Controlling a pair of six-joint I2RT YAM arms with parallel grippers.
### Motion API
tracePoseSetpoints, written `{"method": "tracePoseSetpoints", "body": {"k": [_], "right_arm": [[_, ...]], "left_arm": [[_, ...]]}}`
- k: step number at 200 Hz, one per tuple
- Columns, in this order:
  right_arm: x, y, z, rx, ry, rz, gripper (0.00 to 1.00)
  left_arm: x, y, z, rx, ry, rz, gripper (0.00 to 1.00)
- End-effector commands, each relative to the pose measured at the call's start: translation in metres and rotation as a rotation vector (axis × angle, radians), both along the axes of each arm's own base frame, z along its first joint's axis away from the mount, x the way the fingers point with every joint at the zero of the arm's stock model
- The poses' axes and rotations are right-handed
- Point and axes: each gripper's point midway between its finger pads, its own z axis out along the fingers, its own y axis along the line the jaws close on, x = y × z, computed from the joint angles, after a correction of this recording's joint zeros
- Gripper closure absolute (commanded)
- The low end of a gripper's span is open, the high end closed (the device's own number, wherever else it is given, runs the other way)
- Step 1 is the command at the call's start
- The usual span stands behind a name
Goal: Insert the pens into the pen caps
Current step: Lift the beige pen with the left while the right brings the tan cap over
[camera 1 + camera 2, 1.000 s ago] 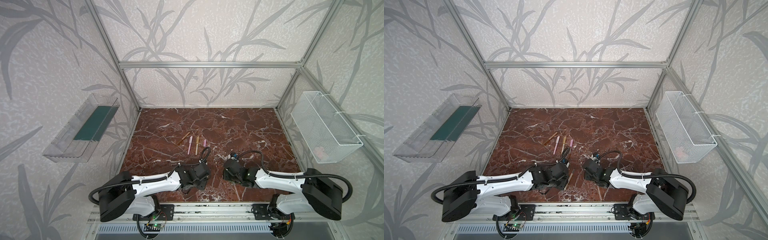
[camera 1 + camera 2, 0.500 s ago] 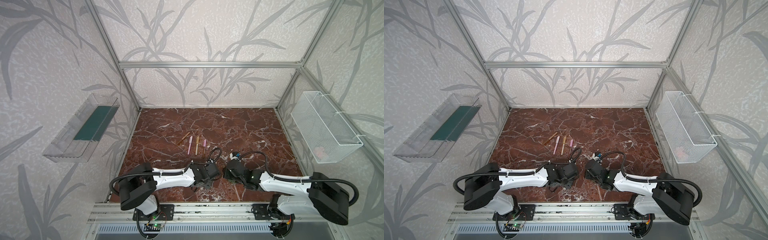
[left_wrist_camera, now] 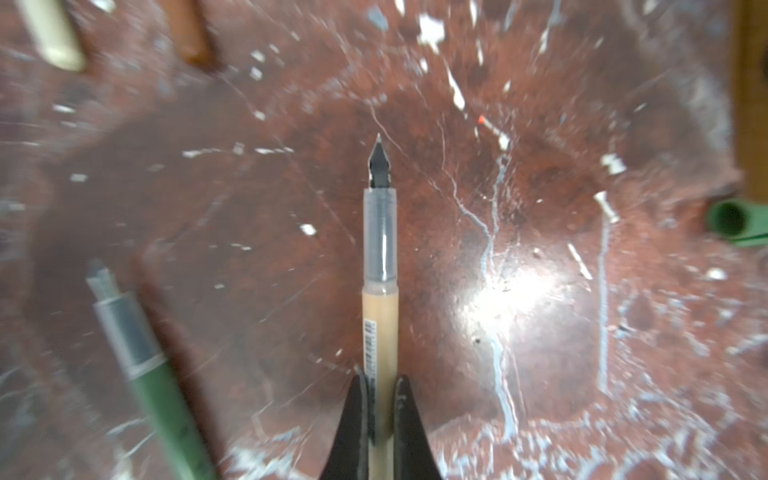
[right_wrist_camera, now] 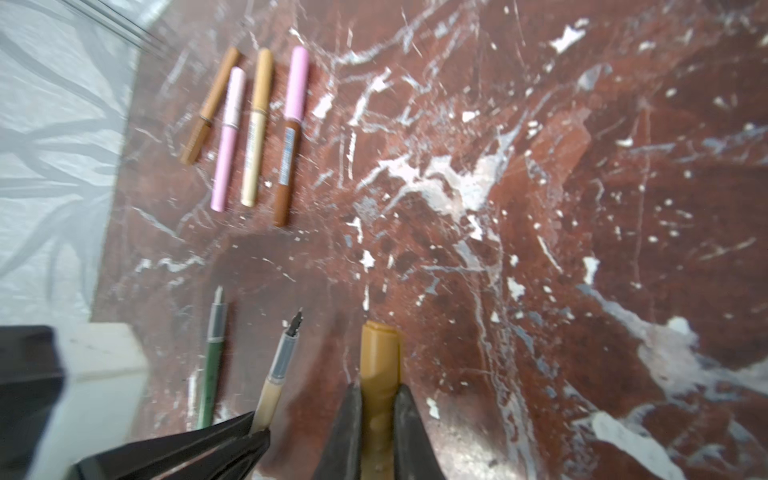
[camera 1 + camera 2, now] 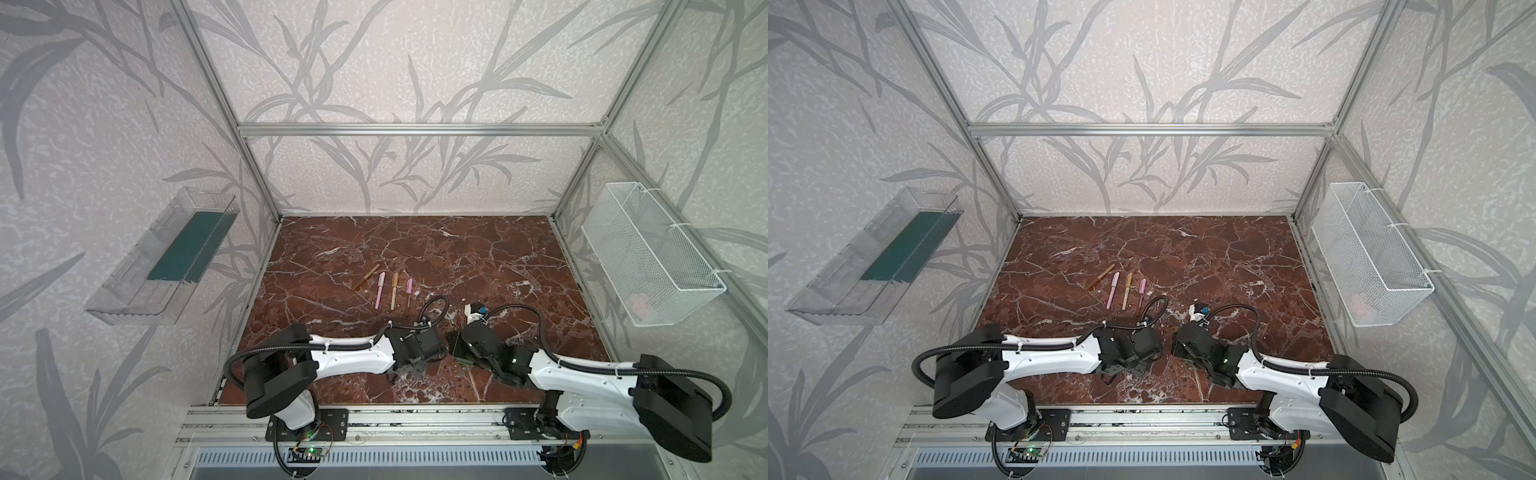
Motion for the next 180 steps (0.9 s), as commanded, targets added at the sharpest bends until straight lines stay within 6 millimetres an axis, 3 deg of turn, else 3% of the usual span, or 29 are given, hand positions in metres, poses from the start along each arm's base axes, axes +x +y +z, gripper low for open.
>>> {"method": "tracePoseSetpoints", "body": {"k": [1,45,77,124,150,180], "right_arm": [[0.011,0.009,0.034,0.091,-0.101,-0.01,1.0],[0.023,0.031,0.1,0.327,-0.305,0.022,1.0],[0.033,0.031,0.136,0.416,-0.4,-0.005,1.0],[0.054,0.022,0.153,0.5,-0.399,-0.094,1.0],[0.051,0.035,0.164,0.515,-0.395,-0.028,1.0],[0.051,0.044,0.165,0.535,-0.381,-0.001,1.0]], "left_arm": [[0.01,0.008,0.039,-0.052,-0.101,0.031,1.0],[0.002,-0.016,0.094,-0.336,-0.138,-0.043,1.0],[-0.003,-0.011,0.118,-0.42,-0.166,-0.053,1.0],[-0.005,-0.007,0.118,-0.425,-0.164,-0.048,1.0],[-0.005,-0.011,0.119,-0.435,-0.162,-0.054,1.0],[-0.003,-0.012,0.123,-0.448,-0.172,-0.051,1.0]]}}
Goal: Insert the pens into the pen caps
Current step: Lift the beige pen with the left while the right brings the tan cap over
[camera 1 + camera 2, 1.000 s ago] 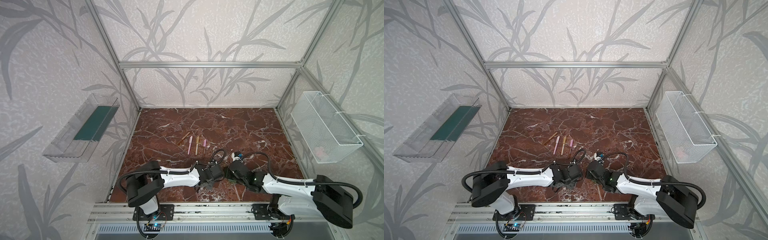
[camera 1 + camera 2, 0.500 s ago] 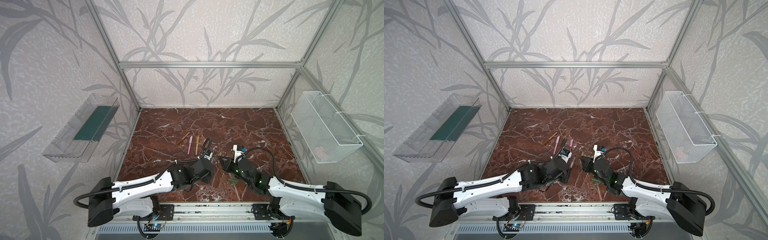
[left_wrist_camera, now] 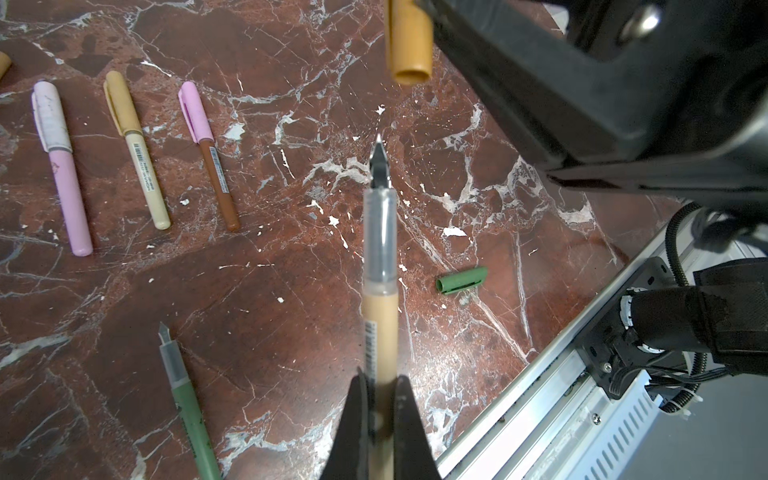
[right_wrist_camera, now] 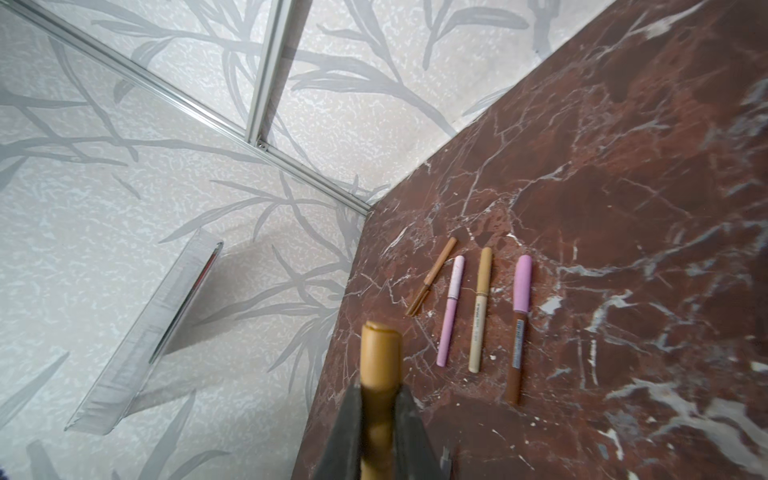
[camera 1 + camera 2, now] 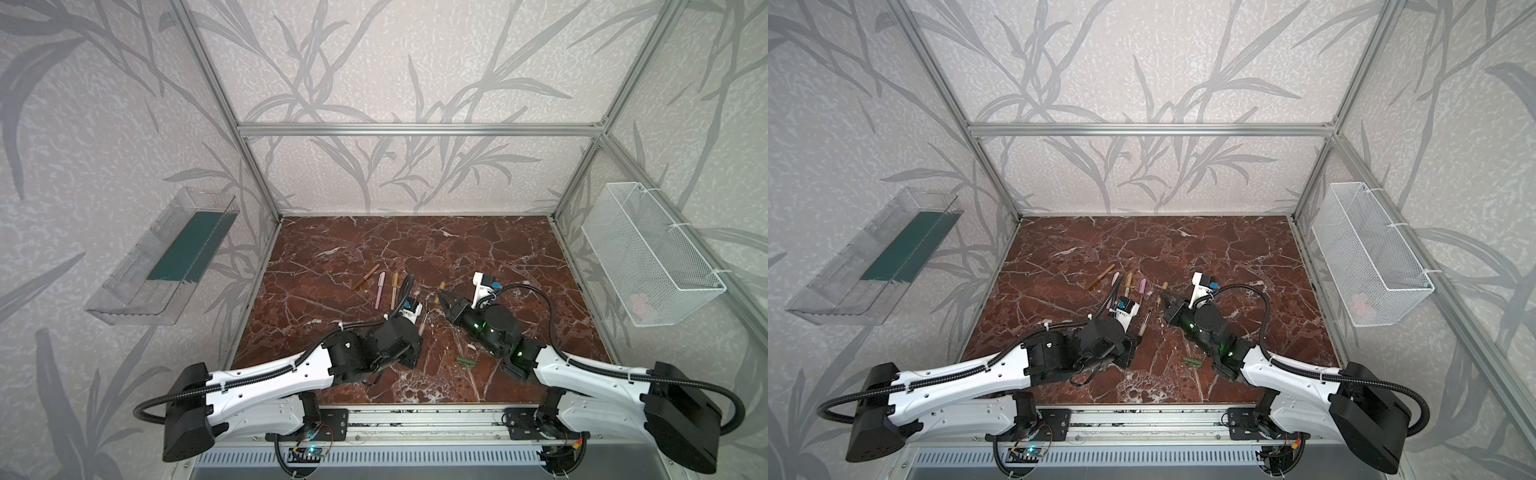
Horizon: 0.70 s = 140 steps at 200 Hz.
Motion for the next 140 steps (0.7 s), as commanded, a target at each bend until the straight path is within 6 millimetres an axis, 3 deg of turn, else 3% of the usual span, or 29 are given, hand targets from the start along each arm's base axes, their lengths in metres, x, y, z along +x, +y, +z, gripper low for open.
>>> {"method": "tracePoseSetpoints", "body": {"k": [1,76,140], "right_arm": [[0.001,0.01,0.016,0.054,-0.024,0.035,1.0],[0.002,0.023,0.009,0.076,-0.004,0.075,1.0],[-0.003,0.02,0.008,0.076,0.003,0.075,1.0]], "left_arm": [[0.002,0.0,0.002,-0.009,-0.016,0.001,1.0],[0.005,-0.002,0.005,-0.011,-0.026,0.009,1.0],[0.008,0.002,0.004,-0.002,-0.034,0.029,1.0]]}}
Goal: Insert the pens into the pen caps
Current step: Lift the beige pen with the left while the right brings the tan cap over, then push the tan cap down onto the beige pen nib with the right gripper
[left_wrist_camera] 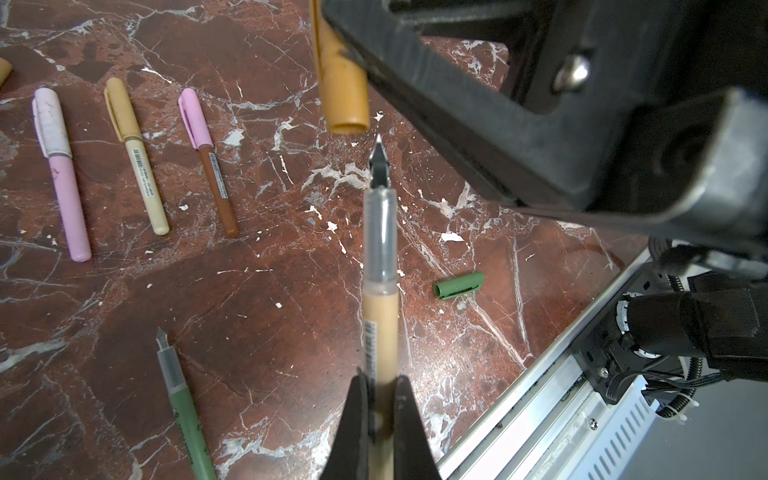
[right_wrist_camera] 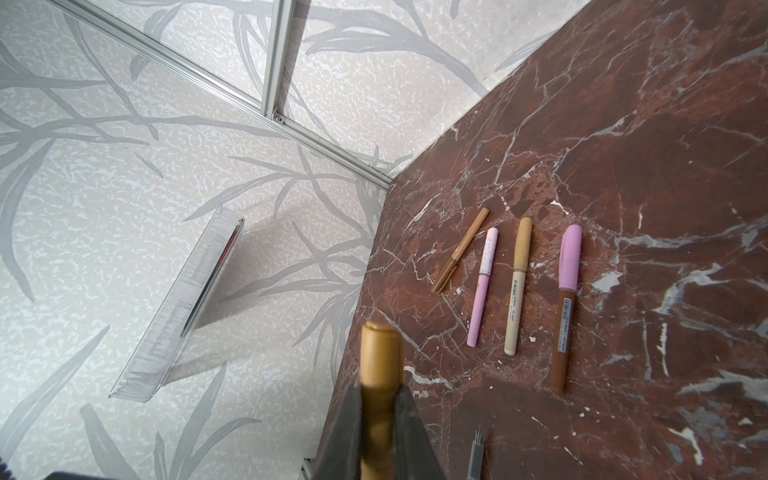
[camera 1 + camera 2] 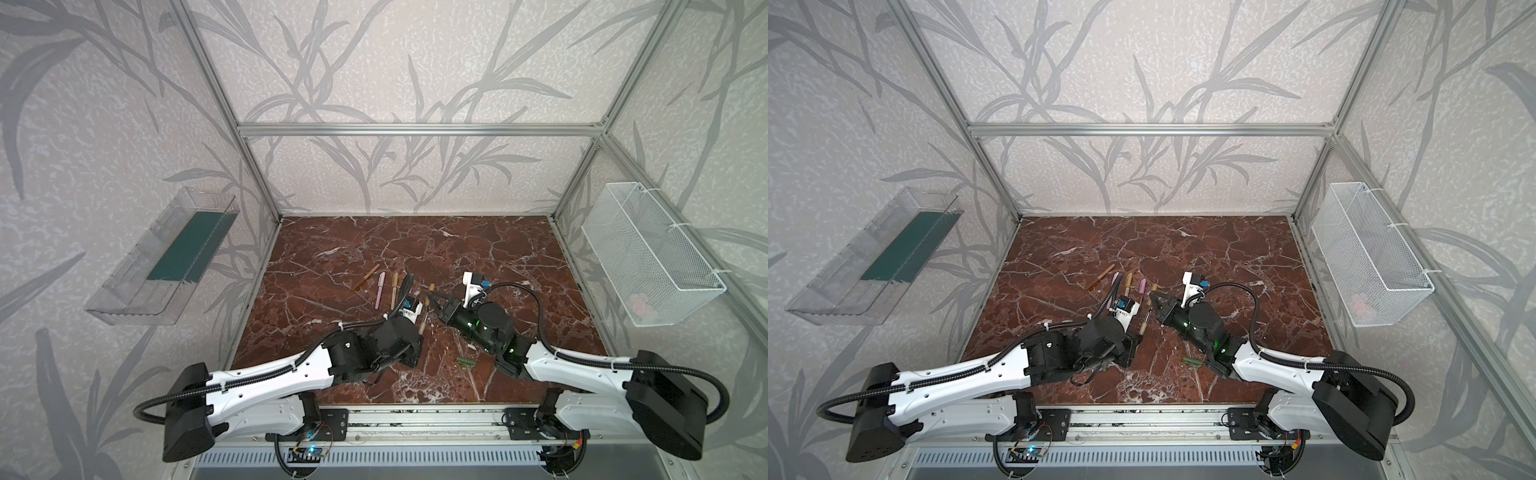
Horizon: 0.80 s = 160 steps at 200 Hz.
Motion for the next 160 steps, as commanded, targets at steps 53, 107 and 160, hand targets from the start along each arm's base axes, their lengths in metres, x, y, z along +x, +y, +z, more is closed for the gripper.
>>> {"method": "tracePoseSetpoints", "body": {"k": [53,107,160], "right_arm": [[-0.0009,-0.0011,0.015,0.024,-0.029,-0.012,1.0],[-0.001,-0.0032,0.0173,0.024,-0.037,-0.018,1.0],[-0.003,-0.0062,0.0111,-0.002,-0.02,-0.022,1.0]], "left_arm": [[0.0069,0.0045,0.001,0.008,-0.024,0.028,1.0],[0.0074,0.007,-0.0001,0.012,-0.026,0.035,1.0],[0.0083,0.0079,-0.0002,0.012,-0.028,0.038,1.0]]}}
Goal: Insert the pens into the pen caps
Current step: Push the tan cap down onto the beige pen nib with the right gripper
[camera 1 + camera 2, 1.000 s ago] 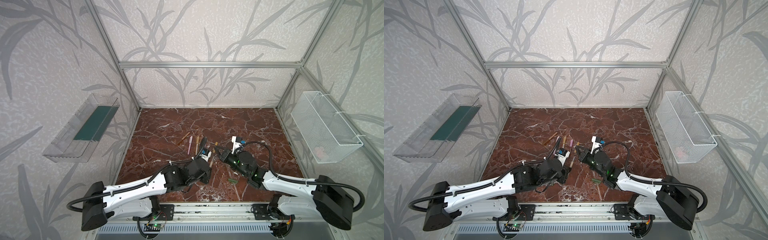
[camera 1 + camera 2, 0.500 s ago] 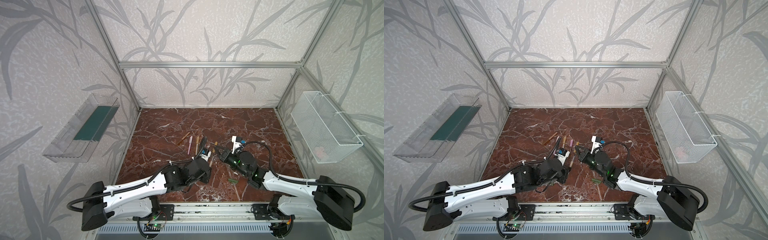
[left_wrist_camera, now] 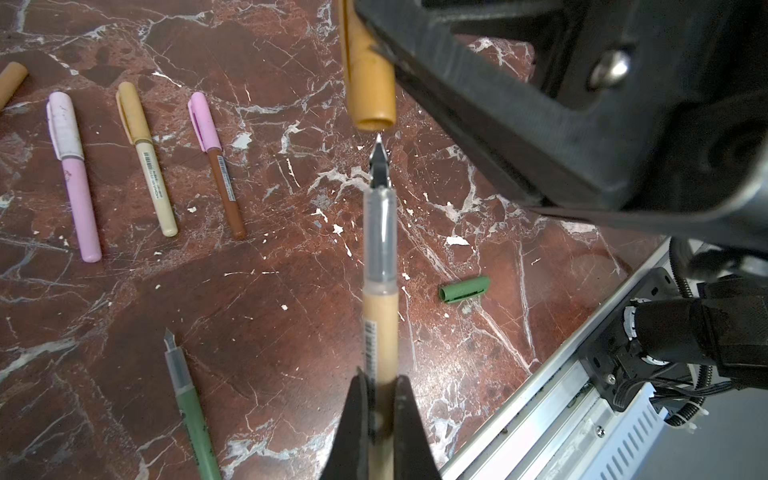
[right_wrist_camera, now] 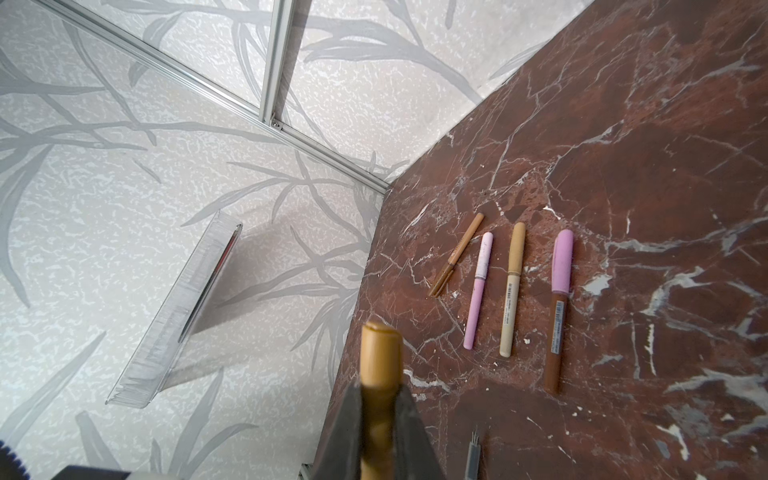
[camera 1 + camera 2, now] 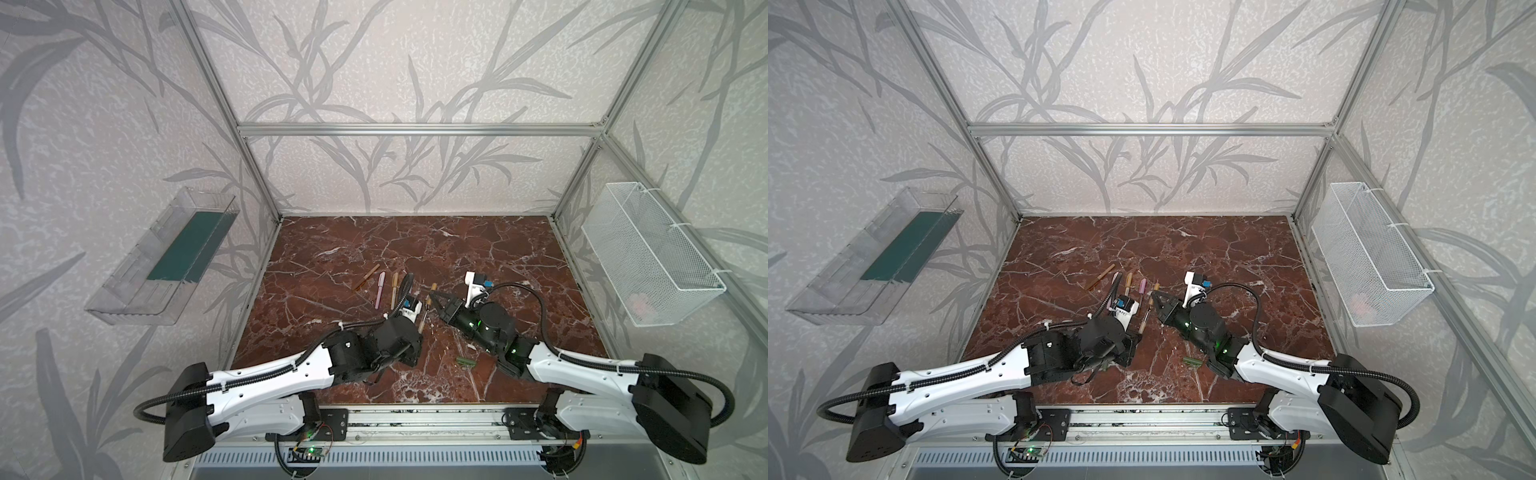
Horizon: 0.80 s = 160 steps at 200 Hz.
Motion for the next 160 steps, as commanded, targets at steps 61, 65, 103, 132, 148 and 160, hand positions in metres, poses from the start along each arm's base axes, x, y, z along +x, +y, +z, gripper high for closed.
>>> {"method": "tracePoseSetpoints", "body": {"k": [61,65,103,132,148,160], "right_arm": [[-0.015,0.013,0.004,0.019,0.004,0.036,1.0],[-0.016,0.013,0.004,0.021,0.003,0.038,1.0],[-0.026,0.017,-0.004,-0.007,0.006,0.031,1.0],[-0.03,0.024,-0.005,-0.039,-0.017,0.046,1.0],[-0.035,0.029,-0.003,-0.073,-0.041,0.06,1.0],[-0.036,0.03,-0.001,-0.097,-0.065,0.061,1.0]], "left_arm": [[0.009,0.006,0.002,-0.001,-0.031,0.035,1.0],[0.009,0.006,0.002,0.0,-0.03,0.037,1.0],[0.019,0.012,0.007,-0.023,-0.043,0.088,1.0],[0.027,0.012,0.015,-0.084,-0.031,0.106,1.0],[0.03,0.013,0.02,-0.105,-0.028,0.108,1.0],[0.031,0.014,0.022,-0.109,-0.028,0.111,1.0]]}}
